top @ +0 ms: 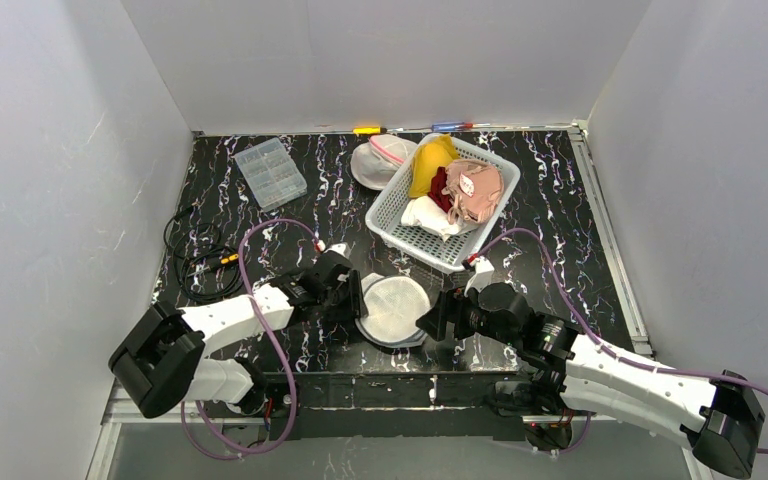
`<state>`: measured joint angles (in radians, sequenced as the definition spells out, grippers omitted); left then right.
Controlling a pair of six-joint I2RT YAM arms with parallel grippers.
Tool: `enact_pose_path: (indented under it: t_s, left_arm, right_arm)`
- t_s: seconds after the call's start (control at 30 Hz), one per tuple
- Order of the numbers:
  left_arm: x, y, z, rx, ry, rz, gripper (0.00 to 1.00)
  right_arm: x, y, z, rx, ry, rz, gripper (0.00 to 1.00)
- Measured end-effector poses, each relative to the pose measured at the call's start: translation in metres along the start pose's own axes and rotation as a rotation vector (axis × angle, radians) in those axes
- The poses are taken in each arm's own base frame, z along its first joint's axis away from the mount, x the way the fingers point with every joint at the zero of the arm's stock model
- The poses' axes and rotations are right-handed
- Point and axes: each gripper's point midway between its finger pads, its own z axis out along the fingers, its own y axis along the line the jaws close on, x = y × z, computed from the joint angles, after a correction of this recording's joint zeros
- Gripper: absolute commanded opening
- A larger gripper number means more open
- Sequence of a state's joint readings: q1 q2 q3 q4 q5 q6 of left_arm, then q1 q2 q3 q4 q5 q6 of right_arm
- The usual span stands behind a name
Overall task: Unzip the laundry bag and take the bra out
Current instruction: Move the laundry bag to the center of the board.
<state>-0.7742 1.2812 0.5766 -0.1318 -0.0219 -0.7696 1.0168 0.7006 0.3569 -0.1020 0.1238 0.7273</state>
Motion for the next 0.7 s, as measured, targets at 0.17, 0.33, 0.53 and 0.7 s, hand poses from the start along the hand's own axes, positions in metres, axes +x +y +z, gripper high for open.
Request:
enact_pose_path:
  t_s: [0.17,0.33,0.53,0.7]
  left_arm:
    - [0.005,0.002,0.003,0.000,0.011,-0.012,0.25]
    - [0.007,0.003,0.005,0.003,0.014,-0.022,0.07]
    - [0.006,0.001,0.003,0.010,0.012,-0.025,0.00]
    - [0.000,0.006,-0.010,-0.011,-0.028,-0.025,0.00]
  right_arm:
    - [0.001,-0.001,0.001,0.003,0.003,0.000,0.86]
    - [0.002,-0.002,0.002,0.009,0.010,-0.001,0.85]
    - [0.002,-0.002,0.003,0.010,0.009,-0.002,0.85]
    - [-0.001,-0.003,0.002,0.015,-0.007,-0.011,0.85]
